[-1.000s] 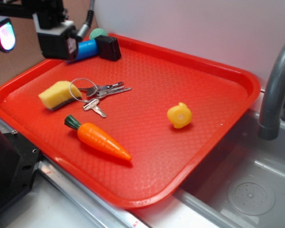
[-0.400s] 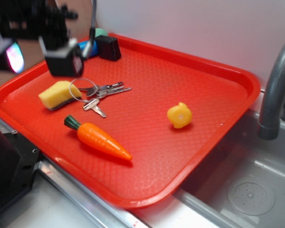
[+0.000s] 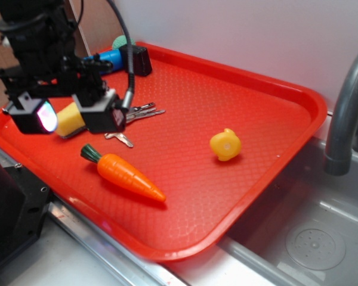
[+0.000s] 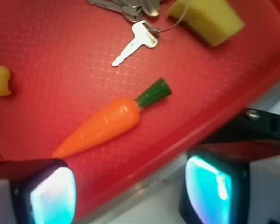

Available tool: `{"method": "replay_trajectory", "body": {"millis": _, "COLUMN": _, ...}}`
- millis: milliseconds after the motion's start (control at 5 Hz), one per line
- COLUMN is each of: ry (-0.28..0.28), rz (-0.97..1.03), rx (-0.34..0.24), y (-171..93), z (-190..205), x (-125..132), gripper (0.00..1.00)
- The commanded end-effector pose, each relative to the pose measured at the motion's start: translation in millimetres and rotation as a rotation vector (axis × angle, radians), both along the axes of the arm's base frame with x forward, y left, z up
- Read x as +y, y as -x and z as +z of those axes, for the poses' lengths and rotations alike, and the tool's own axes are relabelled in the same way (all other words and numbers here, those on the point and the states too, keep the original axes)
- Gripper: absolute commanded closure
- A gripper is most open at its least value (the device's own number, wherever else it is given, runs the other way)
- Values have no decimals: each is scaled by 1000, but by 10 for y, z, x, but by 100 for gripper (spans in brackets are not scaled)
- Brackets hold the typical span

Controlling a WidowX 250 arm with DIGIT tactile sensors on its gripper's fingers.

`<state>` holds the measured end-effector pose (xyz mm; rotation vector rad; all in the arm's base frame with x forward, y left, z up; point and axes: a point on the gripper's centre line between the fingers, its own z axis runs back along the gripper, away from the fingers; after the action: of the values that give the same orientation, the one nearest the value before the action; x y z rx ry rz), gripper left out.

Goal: Grab the carrot.

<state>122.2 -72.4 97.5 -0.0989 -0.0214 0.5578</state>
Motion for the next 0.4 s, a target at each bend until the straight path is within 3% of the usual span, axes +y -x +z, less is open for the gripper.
{"method": "replay_trajectory", "body": {"millis": 0, "ry": 75, "rz": 49, "rx": 18, "y": -94, "z": -314, "x": 16, "gripper": 0}}
{"method": "replay_trajectory", "body": {"millis": 200, "ry": 78, "rz": 76, "rx": 28, "y": -195, "z": -417, "x": 47, "gripper": 0}}
